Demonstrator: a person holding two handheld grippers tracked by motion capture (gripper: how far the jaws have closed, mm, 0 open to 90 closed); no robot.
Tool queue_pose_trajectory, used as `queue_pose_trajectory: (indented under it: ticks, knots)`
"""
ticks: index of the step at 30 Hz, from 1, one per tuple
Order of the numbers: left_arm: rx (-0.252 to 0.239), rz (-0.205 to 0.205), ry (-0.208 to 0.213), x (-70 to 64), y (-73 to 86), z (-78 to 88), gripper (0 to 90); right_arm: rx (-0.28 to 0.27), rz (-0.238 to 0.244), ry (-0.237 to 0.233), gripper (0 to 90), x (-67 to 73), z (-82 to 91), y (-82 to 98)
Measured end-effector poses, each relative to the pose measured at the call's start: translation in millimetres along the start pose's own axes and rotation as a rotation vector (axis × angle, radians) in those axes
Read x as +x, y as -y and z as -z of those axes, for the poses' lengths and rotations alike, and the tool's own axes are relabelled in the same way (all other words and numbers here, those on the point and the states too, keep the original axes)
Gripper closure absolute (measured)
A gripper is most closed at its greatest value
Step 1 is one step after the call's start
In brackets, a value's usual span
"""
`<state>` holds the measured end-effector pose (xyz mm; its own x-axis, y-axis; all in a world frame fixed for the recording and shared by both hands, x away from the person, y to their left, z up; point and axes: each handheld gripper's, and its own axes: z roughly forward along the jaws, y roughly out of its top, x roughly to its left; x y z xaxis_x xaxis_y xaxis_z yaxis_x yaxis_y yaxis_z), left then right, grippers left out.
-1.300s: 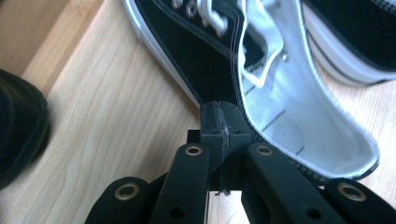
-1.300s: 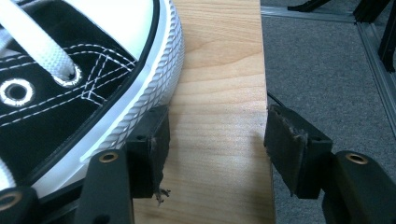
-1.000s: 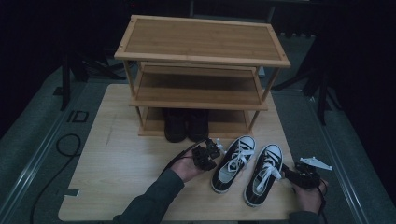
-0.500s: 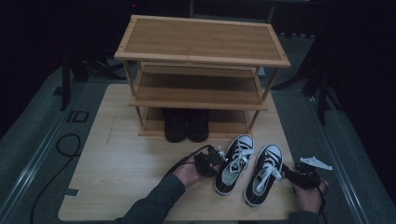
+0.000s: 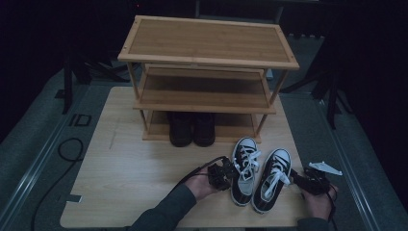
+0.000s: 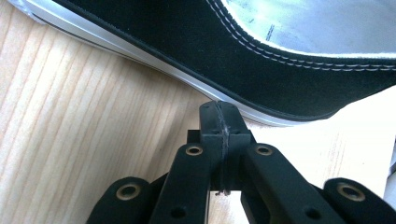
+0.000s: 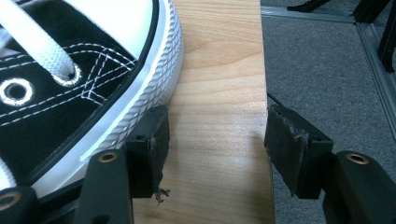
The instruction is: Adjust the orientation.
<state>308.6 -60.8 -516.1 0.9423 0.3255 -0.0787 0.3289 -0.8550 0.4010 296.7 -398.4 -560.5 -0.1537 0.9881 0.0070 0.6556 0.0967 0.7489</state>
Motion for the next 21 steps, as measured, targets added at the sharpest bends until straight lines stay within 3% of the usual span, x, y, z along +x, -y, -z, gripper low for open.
queue_pose_trajectory:
  ticks: [8, 12, 21]
  knots:
    - [-0.012, -0.036, 0.058, -15.0, -6.5, -6.2, 90.0, 0.003, 0.006, -0.002, 37.9, 2.1, -0.5, -0.4]
    - [-0.015, -0.038, 0.072, -14.2, -6.7, -6.6, 90.0, 0.009, 0.009, -0.001, 38.1, 2.3, 0.0, -0.9]
    - [-0.036, 0.009, 0.023, -0.3, 2.0, 5.2, 90.0, 0.021, 0.014, 0.002, 40.7, 3.0, 1.4, -2.2]
